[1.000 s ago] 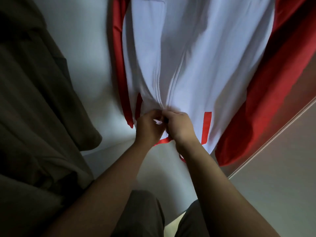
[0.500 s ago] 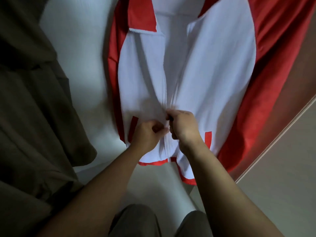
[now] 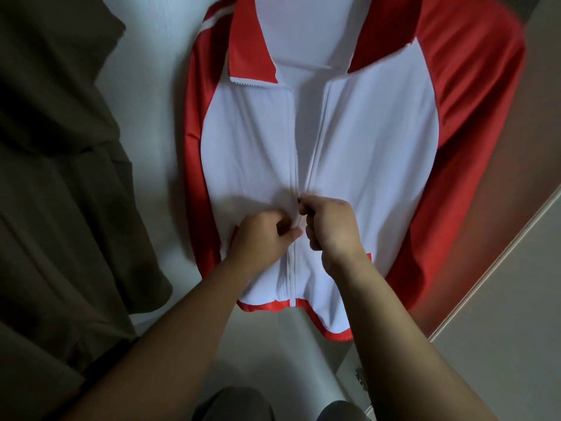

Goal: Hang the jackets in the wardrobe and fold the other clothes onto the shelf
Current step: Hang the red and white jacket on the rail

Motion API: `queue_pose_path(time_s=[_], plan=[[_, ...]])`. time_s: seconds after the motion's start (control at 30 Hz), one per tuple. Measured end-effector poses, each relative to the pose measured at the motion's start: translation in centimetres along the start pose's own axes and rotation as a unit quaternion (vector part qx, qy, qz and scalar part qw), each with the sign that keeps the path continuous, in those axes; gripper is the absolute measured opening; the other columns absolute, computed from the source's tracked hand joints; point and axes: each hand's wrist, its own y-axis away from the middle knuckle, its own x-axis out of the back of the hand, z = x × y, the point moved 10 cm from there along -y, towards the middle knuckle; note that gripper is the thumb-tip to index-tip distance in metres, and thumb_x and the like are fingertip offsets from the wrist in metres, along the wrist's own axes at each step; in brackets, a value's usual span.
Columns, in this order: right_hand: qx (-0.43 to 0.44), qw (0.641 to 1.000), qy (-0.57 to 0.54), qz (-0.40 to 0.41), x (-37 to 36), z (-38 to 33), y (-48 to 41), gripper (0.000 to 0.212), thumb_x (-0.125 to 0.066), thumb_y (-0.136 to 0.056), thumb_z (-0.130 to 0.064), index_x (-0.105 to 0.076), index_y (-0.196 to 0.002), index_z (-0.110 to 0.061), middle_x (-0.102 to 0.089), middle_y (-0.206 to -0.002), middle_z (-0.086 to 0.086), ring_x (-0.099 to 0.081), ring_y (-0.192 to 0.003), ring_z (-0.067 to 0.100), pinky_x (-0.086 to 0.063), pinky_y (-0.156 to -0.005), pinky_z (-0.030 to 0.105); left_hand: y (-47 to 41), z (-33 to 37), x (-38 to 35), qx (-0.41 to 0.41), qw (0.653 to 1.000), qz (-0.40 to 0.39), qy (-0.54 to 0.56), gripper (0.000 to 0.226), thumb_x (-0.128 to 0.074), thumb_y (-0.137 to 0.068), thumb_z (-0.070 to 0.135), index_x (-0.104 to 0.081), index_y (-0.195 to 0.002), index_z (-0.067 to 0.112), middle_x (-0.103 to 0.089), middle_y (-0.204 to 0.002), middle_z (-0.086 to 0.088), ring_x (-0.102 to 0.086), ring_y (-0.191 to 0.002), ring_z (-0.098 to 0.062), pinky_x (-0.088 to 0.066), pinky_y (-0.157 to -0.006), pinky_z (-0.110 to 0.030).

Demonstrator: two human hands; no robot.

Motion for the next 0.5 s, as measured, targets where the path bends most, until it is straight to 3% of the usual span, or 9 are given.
queue_pose_path(time_s=[0.1,0.23,0.33,0.5], plan=[[0.002,1.000,0.009,-0.007,-0.1,-0.1,0.2,0.038,-0.057,-0.088,-0.012,-0.048,-0.052,-0.016,-0.032,-0.043,-0.003,-0.024,-0.039,0.016,-0.019,-0.037,0.021,-0.9,1.6,1.9,-0.002,0.999,0.035,-0.006,0.032,-0.061,-0.075,0.065,-0.050,-0.063,0.037,-0.057,-0.060,0.017,-0.057,-0.062,0.001,-0.045,-0.061,-0.020],[0.005,1.000,0.010,-0.012,-0.4,-2.1,0.2,0.032,-0.057,-0.086,-0.010,-0.050,-0.055,-0.014,-0.033,-0.041,-0.004,-0.024,-0.040,0.017,-0.019,-0.039,0.021,-1.3,3.4,2.8,-0.051,0.996,0.071,-0.011,0.041,-0.066,-0.087,0.047,-0.040,-0.058,0.030,-0.043,-0.051,0.009,-0.050,-0.053,-0.015,-0.036,-0.056,-0.027],[0.030,0.999,0.013,-0.003,-0.1,-4.3,0.0,0.033,-0.059,-0.085,-0.013,-0.053,-0.054,-0.016,-0.034,-0.040,-0.007,-0.026,-0.039,0.017,-0.021,-0.039,0.022,-1.6,3.2,2.4,-0.048,0.997,0.042,-0.045,0.043,-0.072,-0.089,0.037,-0.041,-0.060,0.029,-0.044,-0.053,0.010,-0.052,-0.055,-0.017,-0.041,-0.059,-0.028],[0.037,0.999,0.010,-0.013,-0.3,-4.5,0.1,0.035,-0.059,-0.088,-0.014,-0.052,-0.054,-0.016,-0.034,-0.041,-0.006,-0.025,-0.039,0.015,-0.020,-0.038,0.021,-2.3,4.6,4.6,-0.044,0.994,0.097,-0.031,0.041,-0.061,-0.081,0.056,-0.040,-0.057,0.030,-0.050,-0.053,0.009,-0.057,-0.055,-0.015,-0.046,-0.056,-0.028]])
